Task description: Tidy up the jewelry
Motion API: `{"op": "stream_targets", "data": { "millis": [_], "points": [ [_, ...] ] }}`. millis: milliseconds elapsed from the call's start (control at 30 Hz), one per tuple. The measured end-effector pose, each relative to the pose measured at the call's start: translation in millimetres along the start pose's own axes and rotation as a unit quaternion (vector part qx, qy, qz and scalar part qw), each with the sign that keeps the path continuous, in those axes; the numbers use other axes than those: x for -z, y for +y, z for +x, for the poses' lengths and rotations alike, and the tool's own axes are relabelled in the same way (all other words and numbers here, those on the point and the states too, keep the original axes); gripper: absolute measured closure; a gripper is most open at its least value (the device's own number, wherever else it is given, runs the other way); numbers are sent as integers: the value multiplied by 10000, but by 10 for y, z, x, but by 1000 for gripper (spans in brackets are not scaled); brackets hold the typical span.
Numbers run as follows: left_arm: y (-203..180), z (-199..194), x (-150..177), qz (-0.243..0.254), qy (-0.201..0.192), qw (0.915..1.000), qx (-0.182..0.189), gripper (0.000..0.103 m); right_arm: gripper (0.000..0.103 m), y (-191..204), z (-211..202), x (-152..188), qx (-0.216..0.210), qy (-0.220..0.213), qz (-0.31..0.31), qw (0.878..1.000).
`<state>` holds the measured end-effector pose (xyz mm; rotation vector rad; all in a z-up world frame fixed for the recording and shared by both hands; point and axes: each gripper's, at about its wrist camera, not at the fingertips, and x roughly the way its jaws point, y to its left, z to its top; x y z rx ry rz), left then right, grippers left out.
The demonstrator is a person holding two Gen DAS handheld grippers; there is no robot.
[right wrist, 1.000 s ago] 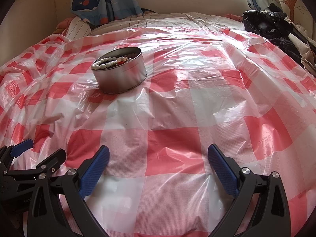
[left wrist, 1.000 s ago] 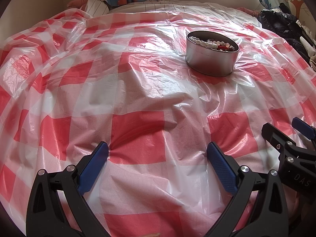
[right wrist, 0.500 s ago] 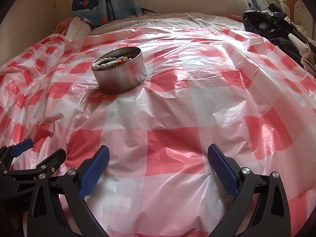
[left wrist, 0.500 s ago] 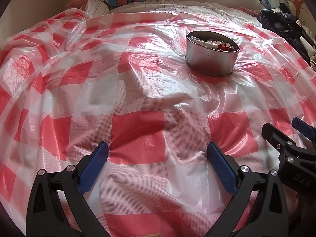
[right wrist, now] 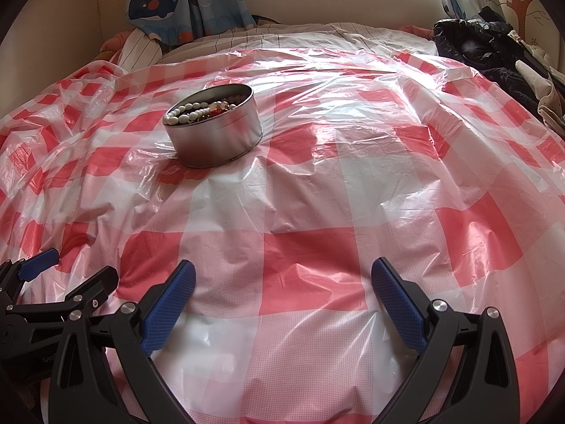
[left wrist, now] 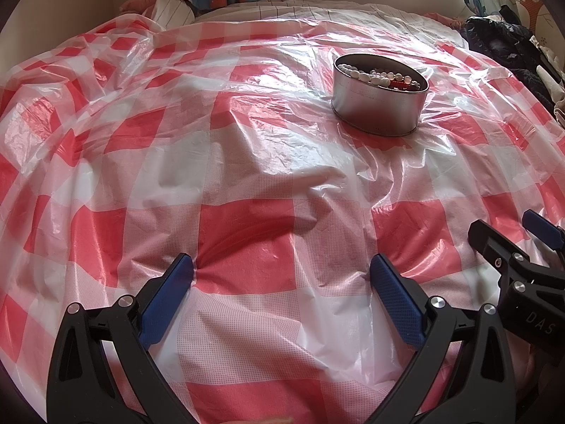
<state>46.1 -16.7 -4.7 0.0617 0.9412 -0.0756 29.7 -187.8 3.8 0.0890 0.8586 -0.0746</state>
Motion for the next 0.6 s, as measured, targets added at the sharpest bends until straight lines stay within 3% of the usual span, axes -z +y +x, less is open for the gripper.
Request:
{"op": "stream_targets", "data": {
  "millis": [600],
  "points": [
    [14, -16, 27, -6, -48, 10000, -37, 7, 7, -15, -1, -8, -14, -47, -24, 10000]
  ]
}}
